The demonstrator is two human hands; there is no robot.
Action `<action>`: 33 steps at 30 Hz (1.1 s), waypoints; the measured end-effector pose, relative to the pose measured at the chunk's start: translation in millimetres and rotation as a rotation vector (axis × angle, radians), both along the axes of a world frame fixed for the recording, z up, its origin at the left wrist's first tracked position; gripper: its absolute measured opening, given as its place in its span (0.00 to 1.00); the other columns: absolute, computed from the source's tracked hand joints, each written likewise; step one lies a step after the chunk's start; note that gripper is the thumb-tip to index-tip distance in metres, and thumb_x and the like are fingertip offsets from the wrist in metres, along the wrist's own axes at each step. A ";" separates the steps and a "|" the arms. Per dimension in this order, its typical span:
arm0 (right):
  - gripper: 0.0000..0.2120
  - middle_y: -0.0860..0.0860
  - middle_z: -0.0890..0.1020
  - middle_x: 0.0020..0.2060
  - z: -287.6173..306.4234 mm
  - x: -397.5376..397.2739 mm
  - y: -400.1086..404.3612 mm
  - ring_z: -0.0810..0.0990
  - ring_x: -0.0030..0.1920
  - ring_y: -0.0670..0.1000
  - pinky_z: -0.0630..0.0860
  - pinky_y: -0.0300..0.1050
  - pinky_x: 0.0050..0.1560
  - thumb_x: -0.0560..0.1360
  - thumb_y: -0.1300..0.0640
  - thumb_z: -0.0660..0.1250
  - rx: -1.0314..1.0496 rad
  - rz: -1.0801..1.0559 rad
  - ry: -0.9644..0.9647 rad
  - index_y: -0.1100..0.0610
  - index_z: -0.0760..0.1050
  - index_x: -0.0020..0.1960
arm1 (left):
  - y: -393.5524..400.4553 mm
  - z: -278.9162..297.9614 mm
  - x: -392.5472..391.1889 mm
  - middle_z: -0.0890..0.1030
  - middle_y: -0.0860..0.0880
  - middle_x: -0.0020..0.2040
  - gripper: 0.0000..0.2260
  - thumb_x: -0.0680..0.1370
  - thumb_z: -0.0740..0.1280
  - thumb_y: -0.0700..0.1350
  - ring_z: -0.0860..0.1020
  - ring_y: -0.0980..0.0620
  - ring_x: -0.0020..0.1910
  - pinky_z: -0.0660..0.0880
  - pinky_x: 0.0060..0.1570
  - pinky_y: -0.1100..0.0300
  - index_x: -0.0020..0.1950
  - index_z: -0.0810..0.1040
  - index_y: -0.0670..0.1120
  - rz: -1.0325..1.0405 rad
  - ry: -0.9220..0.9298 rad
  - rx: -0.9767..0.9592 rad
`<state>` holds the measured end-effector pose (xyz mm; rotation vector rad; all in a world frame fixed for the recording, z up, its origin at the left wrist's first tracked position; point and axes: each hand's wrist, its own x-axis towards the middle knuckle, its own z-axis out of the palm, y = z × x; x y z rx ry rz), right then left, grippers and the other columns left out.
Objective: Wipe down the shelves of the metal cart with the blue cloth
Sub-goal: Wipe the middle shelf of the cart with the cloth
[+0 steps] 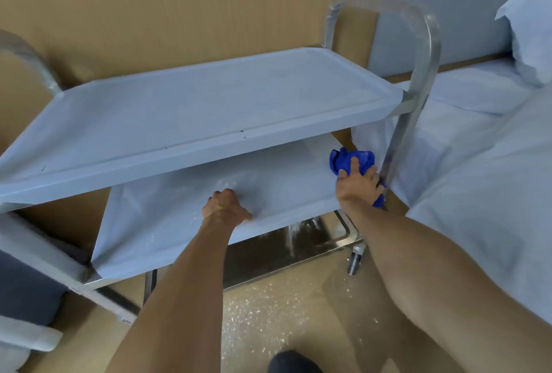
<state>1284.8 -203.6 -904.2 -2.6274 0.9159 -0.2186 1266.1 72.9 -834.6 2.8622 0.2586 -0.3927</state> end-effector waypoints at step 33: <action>0.25 0.64 0.63 0.74 -27.6 -13.3 11.4 0.64 0.71 0.64 0.58 0.61 0.72 0.81 0.51 0.55 -0.065 -0.098 -0.224 0.50 0.60 0.78 | -42.9 -22.3 38.4 0.79 0.44 0.53 0.17 0.71 0.75 0.42 0.78 0.44 0.56 0.76 0.55 0.55 0.57 0.76 0.43 0.144 0.047 0.087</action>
